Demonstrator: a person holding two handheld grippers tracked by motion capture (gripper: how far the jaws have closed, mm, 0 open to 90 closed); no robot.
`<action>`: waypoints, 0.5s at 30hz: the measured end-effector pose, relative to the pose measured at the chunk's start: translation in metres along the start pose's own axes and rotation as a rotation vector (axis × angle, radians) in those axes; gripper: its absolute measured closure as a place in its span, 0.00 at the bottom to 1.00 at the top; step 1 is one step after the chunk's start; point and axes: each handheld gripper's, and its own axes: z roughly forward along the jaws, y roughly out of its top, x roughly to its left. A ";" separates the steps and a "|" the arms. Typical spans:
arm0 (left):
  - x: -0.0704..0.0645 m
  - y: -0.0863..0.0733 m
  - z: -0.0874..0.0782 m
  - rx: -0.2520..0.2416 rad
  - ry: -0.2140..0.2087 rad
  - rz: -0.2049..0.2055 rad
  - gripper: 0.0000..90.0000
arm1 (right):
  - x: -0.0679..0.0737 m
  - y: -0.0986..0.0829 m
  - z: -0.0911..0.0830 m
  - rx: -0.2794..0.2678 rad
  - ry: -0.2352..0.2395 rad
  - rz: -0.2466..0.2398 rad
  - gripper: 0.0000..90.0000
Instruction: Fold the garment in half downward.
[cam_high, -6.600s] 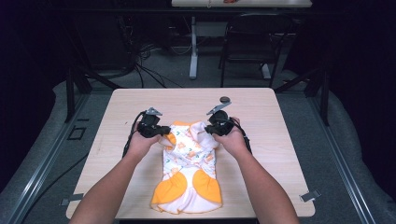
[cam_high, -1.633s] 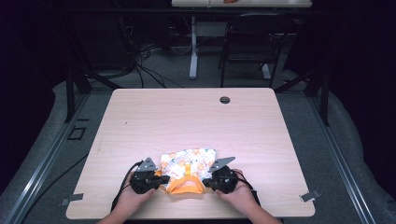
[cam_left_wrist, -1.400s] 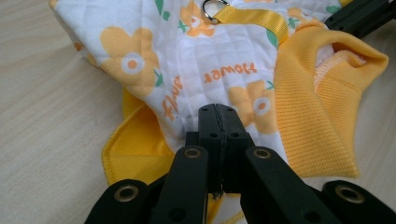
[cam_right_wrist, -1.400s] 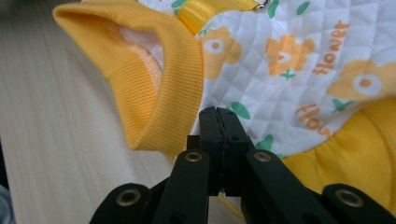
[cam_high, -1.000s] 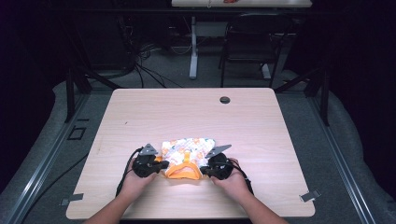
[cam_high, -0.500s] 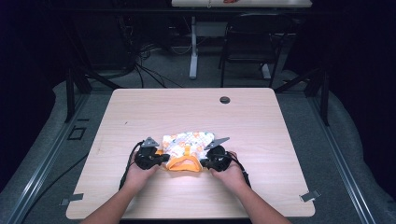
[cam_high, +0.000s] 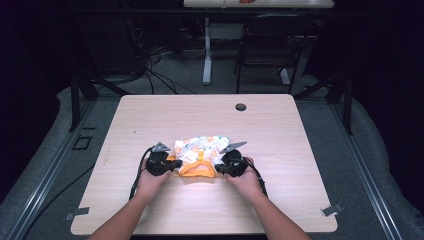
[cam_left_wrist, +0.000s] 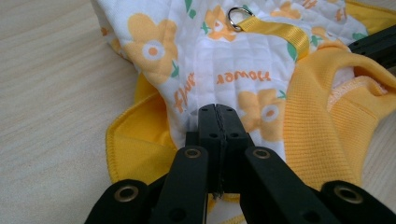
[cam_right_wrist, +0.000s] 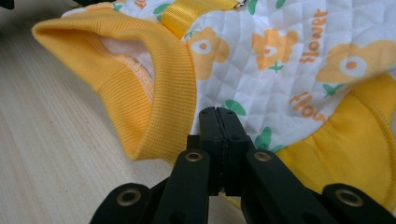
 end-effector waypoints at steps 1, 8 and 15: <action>0.000 0.000 0.000 0.000 0.000 0.000 1.00 | 0.000 0.000 0.000 0.000 0.000 0.000 1.00; 0.001 0.000 0.001 -0.010 0.000 -0.011 1.00 | -0.001 0.003 0.001 0.010 0.000 -0.009 1.00; 0.005 0.000 -0.002 -0.025 -0.044 -0.086 1.00 | 0.003 0.003 0.000 0.006 -0.021 -0.009 0.99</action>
